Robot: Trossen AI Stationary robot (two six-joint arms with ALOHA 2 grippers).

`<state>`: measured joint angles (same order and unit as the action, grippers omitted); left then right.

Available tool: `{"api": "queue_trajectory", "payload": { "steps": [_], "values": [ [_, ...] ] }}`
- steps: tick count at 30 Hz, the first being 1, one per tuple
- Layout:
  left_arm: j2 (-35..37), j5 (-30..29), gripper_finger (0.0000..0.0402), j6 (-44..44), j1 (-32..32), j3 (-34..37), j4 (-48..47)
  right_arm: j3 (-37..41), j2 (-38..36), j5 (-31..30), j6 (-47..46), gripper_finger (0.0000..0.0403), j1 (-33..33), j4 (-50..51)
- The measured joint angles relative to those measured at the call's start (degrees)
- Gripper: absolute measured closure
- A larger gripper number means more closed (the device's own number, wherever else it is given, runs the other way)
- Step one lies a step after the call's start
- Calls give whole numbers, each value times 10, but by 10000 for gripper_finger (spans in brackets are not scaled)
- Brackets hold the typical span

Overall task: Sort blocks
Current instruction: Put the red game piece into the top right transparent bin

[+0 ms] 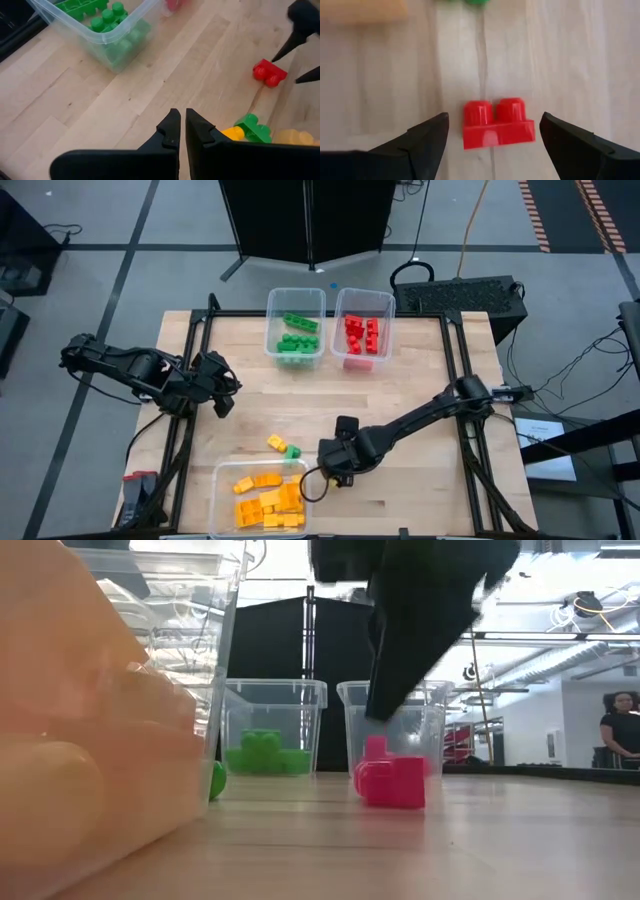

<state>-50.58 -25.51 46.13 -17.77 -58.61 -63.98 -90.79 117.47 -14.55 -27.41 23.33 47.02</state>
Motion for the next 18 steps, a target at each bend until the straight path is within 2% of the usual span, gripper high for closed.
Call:
{"api": "queue_trajectory", "payload": {
  "steps": [7, 9, 12, 14, 16, 18],
  "values": [
    [0, 0, 401, 0, 0, 0, 0, 0, -60, 27, 55, 96, -3, 31],
    [0, 0, 401, 0, 0, 0, 0, -1, -71, 32, -12, 96, -18, 63],
    [0, 0, 401, 0, 0, 0, 0, 0, -75, 28, -204, 96, -39, 132],
    [0, 0, 401, 0, 0, 0, 0, 0, -74, 31, -321, 96, -42, 141],
    [0, -1, 401, 0, 0, 0, 0, 0, -75, 44, -383, 96, -38, 121],
    [0, -4, 401, 0, 0, 0, 0, 0, -74, 44, -405, 96, -33, 73]
  ]
}}
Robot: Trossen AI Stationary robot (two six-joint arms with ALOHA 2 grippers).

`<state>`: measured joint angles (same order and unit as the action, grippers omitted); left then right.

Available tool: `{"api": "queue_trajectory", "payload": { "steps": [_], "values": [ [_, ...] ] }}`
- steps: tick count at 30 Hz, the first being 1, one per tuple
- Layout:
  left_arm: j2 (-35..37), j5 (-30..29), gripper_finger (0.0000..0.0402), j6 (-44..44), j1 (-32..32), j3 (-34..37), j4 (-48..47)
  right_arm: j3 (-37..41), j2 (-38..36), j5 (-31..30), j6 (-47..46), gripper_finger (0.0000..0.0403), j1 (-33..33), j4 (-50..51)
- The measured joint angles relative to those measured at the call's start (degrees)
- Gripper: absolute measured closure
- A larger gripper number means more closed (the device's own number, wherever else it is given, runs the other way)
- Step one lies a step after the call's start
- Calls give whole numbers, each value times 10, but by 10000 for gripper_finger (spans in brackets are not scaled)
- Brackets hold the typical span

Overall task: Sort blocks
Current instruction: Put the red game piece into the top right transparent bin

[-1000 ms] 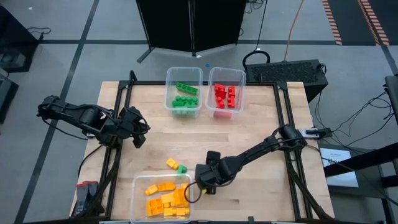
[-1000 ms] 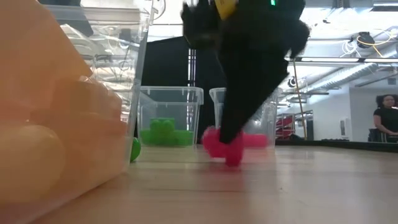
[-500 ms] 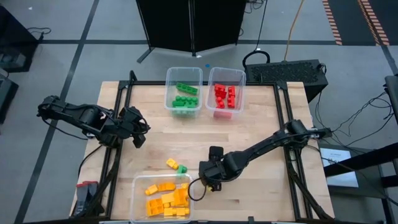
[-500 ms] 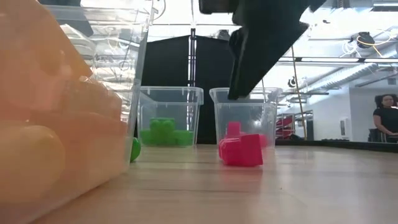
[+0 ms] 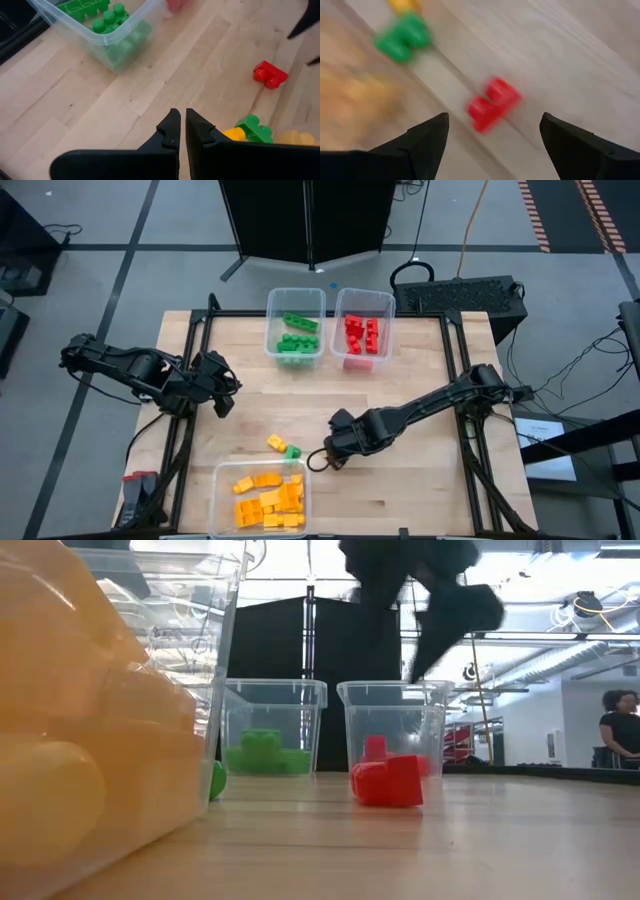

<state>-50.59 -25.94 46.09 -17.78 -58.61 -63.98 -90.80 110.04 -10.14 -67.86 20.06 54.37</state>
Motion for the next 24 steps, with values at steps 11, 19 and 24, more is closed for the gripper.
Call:
{"api": "queue_trajectory", "payload": {
  "steps": [11, 19, 24],
  "values": [
    [0, -1, 401, 0, 0, 0, 0, 0, 63, -20, -119, 96, 7, -68],
    [-1, 4, 401, 0, 0, 0, -1, -1, 100, -24, -154, 96, 7, -105],
    [0, 4, 401, -4, 0, 0, -3, -1, 102, -34, -157, 96, 9, -100]
  ]
}}
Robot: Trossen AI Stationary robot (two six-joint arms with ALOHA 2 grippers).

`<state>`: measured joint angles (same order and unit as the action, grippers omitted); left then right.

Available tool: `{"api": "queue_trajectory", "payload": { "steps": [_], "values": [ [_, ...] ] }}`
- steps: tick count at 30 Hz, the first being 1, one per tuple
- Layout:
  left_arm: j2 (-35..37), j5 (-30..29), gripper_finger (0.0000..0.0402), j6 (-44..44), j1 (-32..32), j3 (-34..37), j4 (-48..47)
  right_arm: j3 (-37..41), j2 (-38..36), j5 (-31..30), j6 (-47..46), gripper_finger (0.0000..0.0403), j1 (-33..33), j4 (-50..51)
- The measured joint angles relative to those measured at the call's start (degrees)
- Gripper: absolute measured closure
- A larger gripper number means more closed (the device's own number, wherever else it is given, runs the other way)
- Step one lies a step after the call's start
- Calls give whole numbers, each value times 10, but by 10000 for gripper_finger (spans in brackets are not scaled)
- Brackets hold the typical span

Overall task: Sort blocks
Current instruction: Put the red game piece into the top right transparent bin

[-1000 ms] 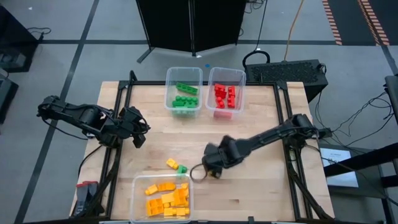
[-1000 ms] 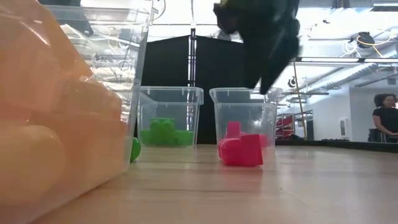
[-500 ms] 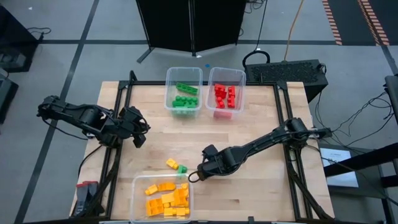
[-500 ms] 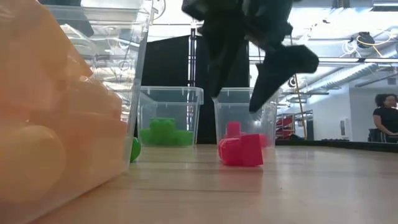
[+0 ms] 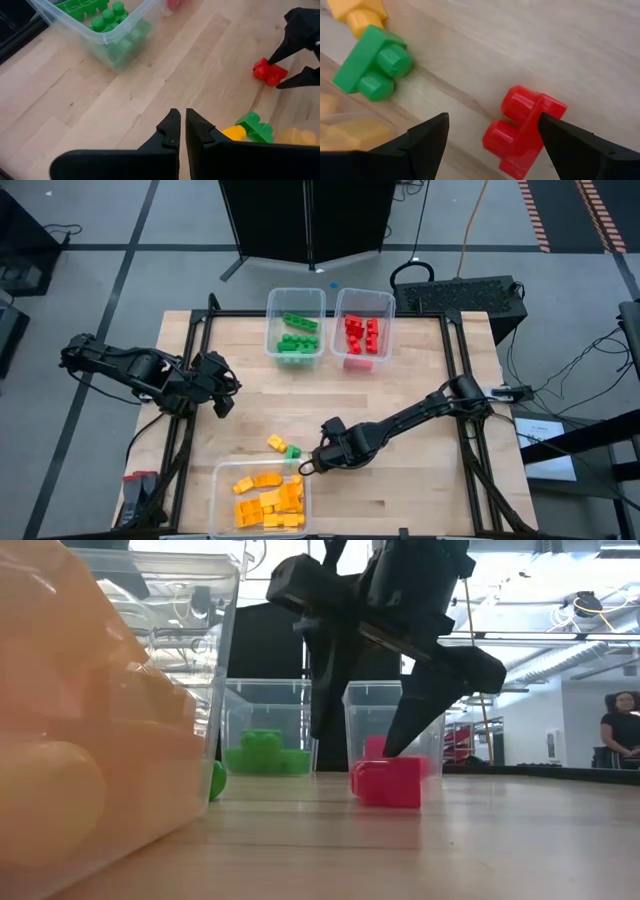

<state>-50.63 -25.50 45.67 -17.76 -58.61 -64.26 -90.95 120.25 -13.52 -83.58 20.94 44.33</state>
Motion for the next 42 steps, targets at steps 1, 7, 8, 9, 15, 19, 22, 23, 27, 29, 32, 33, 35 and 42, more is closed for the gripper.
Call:
{"api": "queue_trajectory", "payload": {
  "steps": [1, 7, 8, 9, 15, 19, 22, 23, 27, 29, 32, 33, 35, 42],
  "values": [
    [0, 0, 401, 0, 0, 0, -2, 0, -2, -4, 0, 96, 1, 3],
    [0, 0, 401, -1, 0, 0, -9, 1, -15, -15, -15, 96, 6, 44],
    [0, 0, 401, -1, 0, 0, -9, 1, -15, -15, -17, 96, 7, 52],
    [0, 0, 401, -1, 0, 0, -9, 1, -15, -15, -18, 96, 9, 57],
    [0, 0, 401, -11, 0, 0, -9, 1, -15, -15, -34, 96, 14, 59],
    [0, -1, 401, -11, 0, 0, -9, 1, -12, -19, -38, 96, 9, 52],
    [0, -1, 401, -11, 0, 0, -9, 1, -10, -29, -39, 96, 4, 53],
    [0, -1, 401, -11, 0, 0, -9, 1, -10, -31, -38, 96, 1, 53],
    [0, -2, 401, -11, 0, 0, -9, 18, -10, -30, -46, 96, -3, 51],
    [0, -1, 401, -12, 0, 0, -9, 33, -10, -28, -58, 96, -2, 41],
    [0, -1, 401, -12, 0, 0, -9, 63, -10, -12, -77, 96, 2, -2],
    [0, -1, 401, -12, 0, 0, -10, 73, -10, -5, -78, 96, 2, -17],
    [0, -1, 401, -14, 0, 0, -9, 88, -11, 3, -83, 98, 2, -42],
    [0, 0, 401, -16, 0, 0, -10, 100, -13, 11, -90, 186, 2, -37]
  ]
}}
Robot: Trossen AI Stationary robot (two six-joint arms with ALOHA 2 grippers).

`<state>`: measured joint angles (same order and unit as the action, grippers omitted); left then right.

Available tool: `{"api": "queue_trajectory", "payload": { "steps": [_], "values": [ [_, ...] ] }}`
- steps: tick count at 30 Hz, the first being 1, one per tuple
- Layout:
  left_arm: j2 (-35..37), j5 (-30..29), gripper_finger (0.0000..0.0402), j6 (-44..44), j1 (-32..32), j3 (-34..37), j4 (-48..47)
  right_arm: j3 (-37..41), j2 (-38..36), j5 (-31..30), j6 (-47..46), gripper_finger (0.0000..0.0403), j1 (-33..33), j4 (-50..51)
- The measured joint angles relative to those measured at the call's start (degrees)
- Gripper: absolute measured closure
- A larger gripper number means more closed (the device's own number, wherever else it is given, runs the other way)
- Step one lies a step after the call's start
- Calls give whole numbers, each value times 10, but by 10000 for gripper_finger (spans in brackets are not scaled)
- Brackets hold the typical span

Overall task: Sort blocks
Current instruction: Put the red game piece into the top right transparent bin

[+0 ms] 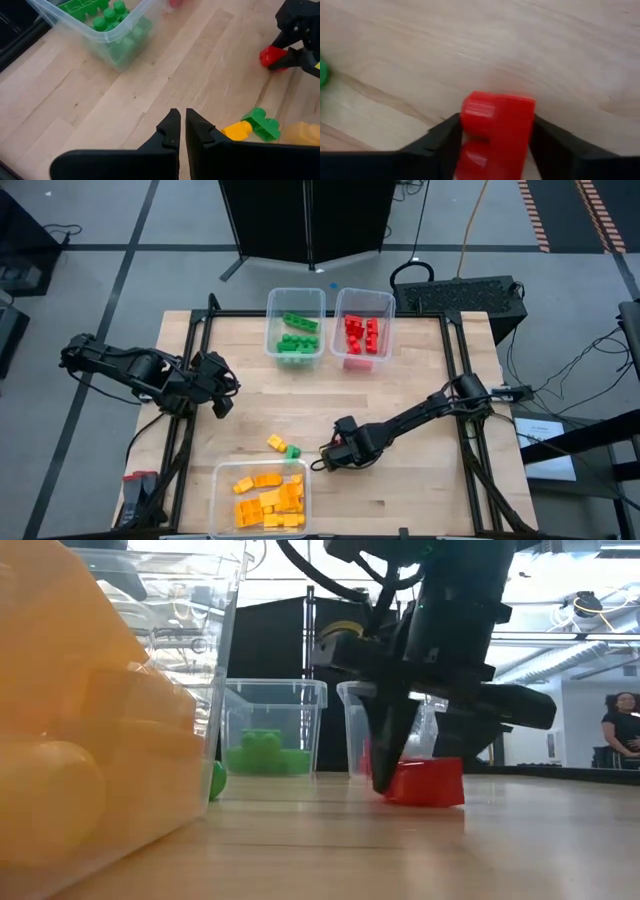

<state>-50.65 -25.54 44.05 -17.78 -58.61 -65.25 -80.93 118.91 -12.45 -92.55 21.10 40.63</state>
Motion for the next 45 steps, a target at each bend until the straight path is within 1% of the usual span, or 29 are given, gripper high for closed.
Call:
{"api": "queue_trajectory", "payload": {
  "steps": [3, 4, 6, 7, 9, 10, 11, 17, 22, 25, 28, 31, 33, 35, 37, 39, 41, 43, 45],
  "values": [
    [0, 0, 401, 0, 0, 0, 0, -1, 0, 0, 3, 267, 0, 7],
    [0, 0, 401, 0, 0, 0, 0, -1, -1, 0, 8, 288, 0, 7],
    [0, 0, 401, 0, 0, 0, 0, -2, -1, 1, 22, 291, 0, 4],
    [0, 0, 401, 0, 0, 0, 0, -5, -1, 0, 28, 302, 0, 4],
    [0, 0, 401, 0, 0, 0, 0, -17, -4, 1, 50, 369, 0, 5],
    [0, 0, 401, 0, 0, 0, 0, -23, -4, 6, 62, 387, 0, 9],
    [0, 0, 401, 0, 0, 0, 0, -30, -4, 9, 72, 394, -1, 14],
    [0, 0, 401, 1, 0, 0, 0, -91, -14, -28, 110, 398, -6, 99],
    [0, 0, 401, 2, 0, 0, 0, -172, -29, -89, 152, 398, -15, 222],
    [0, -1, 401, 2, 0, 0, 1, -239, -38, -133, 197, 398, -32, 308],
    [0, -3, 401, 4, 0, 0, 2, -313, -45, -191, 262, 398, -63, 403],
    [0, -4, 402, 5, 0, 0, 2, -390, -43, -224, 336, 398, -111, 484],
    [0, -4, 401, 5, 0, 0, 2, -424, -45, -245, 399, 398, -152, 491],
    [0, -4, 401, 5, 0, 0, 2, -435, -60, -248, 460, 398, -202, 489],
    [0, -4, 401, 6, 0, 0, 2, -437, -65, -239, 500, 399, -258, 487],
    [-1, -4, 401, 6, 0, 0, 2, -433, -70, -210, 528, 399, -316, 494],
    [-1, -1, 401, 7, 0, 0, 2, -429, -71, -170, 551, 399, -365, 480],
    [-3, 0, 401, 7, 0, 0, 2, -429, -75, -139, 577, 399, -400, 462],
    [-3, 0, 401, 7, 0, 0, 0, -430, -75, -125, 603, 398, -420, 435]
  ]
}}
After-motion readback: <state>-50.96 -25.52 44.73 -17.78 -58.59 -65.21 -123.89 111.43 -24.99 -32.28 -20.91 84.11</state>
